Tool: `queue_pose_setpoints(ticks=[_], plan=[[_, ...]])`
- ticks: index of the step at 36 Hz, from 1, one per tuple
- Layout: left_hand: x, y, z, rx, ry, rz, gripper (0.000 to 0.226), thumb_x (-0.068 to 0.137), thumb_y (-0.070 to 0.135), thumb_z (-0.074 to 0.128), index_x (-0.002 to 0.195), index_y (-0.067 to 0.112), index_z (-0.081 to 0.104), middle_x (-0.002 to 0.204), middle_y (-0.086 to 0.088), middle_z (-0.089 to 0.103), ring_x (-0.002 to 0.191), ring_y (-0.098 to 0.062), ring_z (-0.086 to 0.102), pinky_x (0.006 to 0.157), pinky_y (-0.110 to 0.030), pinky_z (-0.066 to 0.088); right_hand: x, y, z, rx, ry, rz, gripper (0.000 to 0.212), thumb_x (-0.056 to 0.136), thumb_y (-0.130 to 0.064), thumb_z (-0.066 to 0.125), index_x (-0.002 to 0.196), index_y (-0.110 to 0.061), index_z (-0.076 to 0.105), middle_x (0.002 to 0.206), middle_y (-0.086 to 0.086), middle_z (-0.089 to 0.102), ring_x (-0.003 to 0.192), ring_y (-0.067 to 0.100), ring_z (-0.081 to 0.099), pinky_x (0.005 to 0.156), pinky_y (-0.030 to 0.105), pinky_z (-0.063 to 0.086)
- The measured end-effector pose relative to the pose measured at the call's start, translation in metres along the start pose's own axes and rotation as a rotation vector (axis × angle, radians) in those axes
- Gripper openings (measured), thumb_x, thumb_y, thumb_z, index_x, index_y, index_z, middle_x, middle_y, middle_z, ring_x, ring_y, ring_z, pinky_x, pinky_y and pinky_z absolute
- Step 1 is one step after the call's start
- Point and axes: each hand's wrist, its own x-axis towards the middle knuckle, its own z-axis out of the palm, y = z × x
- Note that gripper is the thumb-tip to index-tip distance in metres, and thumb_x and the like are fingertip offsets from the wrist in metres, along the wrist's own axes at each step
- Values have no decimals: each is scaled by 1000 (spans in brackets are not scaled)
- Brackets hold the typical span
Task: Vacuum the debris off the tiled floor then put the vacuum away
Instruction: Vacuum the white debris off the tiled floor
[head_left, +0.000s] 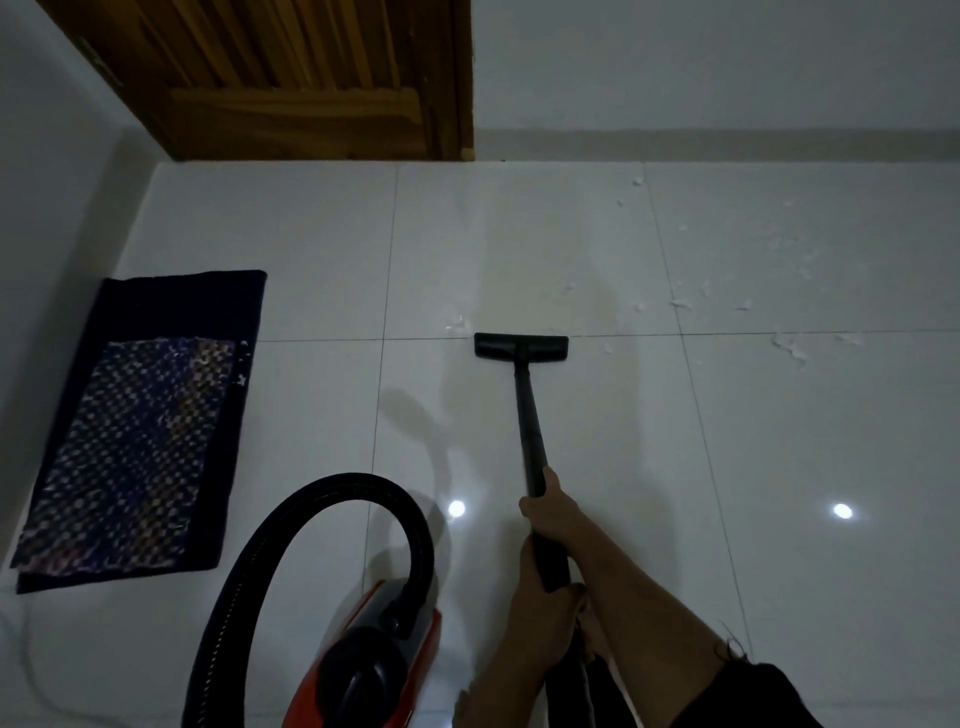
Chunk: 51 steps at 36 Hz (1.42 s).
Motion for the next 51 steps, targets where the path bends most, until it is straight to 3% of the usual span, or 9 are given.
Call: queue_pose_setpoints(ticks=[3,9,24,28,32,35,41,51], plan=[[8,11,11,-22,-1,-3,59,87,-2,50,138,20,29,83,-13,60,37,-11,53,38,-23,43,7,-1,-15,11,1,-6,75,93,-17,46,153,-19,1,139,19,44,118,32,52,93,34,42],[22,40,32,-82,-19,-5,55,89,-6,45,138,16,29,67,-15,52,32,-12,47,35,-20,41,21,-8,-47,-2,-1,-7,76,93,-18,46,152,-20,-1,138,20,45,117,34,53,95,35,43],[85,85,80,5,21,-65,68,85,0,50,143,24,25,106,-25,64,39,-13,54,41,-22,45,59,-23,-128,-5,-14,-15,75,94,-17,46,152,-20,-1,138,20,46,116,32,54,89,32,42],[99,96,87,5,45,-58,67,86,-3,50,144,20,26,102,-19,64,47,-10,59,45,-20,49,70,-30,-142,-17,-23,-22,76,93,-17,46,153,-21,-1,135,21,48,114,33,56,88,33,43],[112,114,86,12,45,-51,69,86,-4,49,144,22,25,93,-15,62,38,-6,54,40,-17,43,82,-42,-155,-10,-45,-40,75,94,-16,45,152,-21,-2,134,21,48,98,26,54,83,31,42],[123,130,85,0,29,-51,69,86,-4,48,143,25,23,86,-18,59,34,-8,50,37,-19,41,94,-54,-164,-9,-47,-46,76,94,-17,45,152,-22,-3,135,21,48,102,28,55,85,32,43],[156,156,79,-44,34,-62,70,87,-2,46,142,32,19,85,-19,57,34,-13,48,36,-22,41,123,-85,-181,-13,-45,-44,76,93,-17,45,153,-23,-2,133,21,50,92,24,52,81,30,42],[220,205,55,-32,36,-53,67,86,-5,48,141,25,24,82,-19,57,35,-13,46,35,-22,40,173,-145,-209,-7,-35,-55,76,95,-16,45,153,-21,-4,132,21,49,92,23,51,79,29,41]])
